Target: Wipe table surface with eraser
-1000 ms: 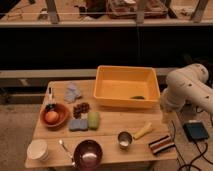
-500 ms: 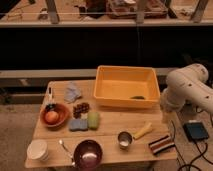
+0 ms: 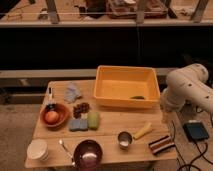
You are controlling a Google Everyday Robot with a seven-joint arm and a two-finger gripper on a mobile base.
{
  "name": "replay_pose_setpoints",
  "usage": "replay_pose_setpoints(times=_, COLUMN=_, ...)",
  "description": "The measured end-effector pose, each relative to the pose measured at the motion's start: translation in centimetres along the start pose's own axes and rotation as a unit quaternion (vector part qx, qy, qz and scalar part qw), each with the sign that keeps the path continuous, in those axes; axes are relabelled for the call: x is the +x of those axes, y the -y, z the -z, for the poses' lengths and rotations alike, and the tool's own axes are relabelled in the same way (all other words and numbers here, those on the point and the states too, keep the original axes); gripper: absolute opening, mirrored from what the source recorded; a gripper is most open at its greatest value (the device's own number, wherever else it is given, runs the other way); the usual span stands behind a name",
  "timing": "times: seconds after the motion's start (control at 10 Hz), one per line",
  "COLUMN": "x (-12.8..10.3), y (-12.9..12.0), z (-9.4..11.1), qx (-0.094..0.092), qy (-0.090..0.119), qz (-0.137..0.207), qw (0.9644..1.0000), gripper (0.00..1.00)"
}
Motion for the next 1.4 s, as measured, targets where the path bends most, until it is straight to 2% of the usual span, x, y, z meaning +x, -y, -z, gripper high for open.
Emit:
replay_pose_setpoints(times=0.5, x=0.0, y=0.0, z=0.0, qx=0.001, qy=0.000, qz=0.001, qw=1.0000, gripper=0.65)
replay_pose_setpoints(times=0.6, x=0.2, y=-0.1, z=-0.2, qx=0.000, qy=0.005, qz=0.010, qw=0.9999, gripper=0.65)
replay_pose_setpoints(times=0.7, x=0.8, y=-0.7, z=-0.8, qx=-0.004, qy=0.025, qz=0.025, qw=0.9994, gripper=0.65)
replay_pose_setpoints(times=0.8, x=2.2, y=-1.8, z=-1.9, qx=-0.008, qy=0.049, qz=0.044, qw=0.9978, gripper=0.65)
replay_pose_setpoints(times=0.9, x=3.1, y=-2.9, z=-2.7, qx=-0.011, qy=0.059, qz=0.052, qw=0.9969, gripper=0.65)
replay_pose_setpoints(times=1.2, x=5.1, y=-6.4, z=-5.8, qx=-0.024, qy=0.073, qz=0.061, qw=0.9952, gripper=0.65)
replay_pose_setpoints(times=1.4, x=4.9, y=-7.5, z=-8.5, qx=-0.028, qy=0.079, qz=0.068, qw=0.9942, gripper=0.65)
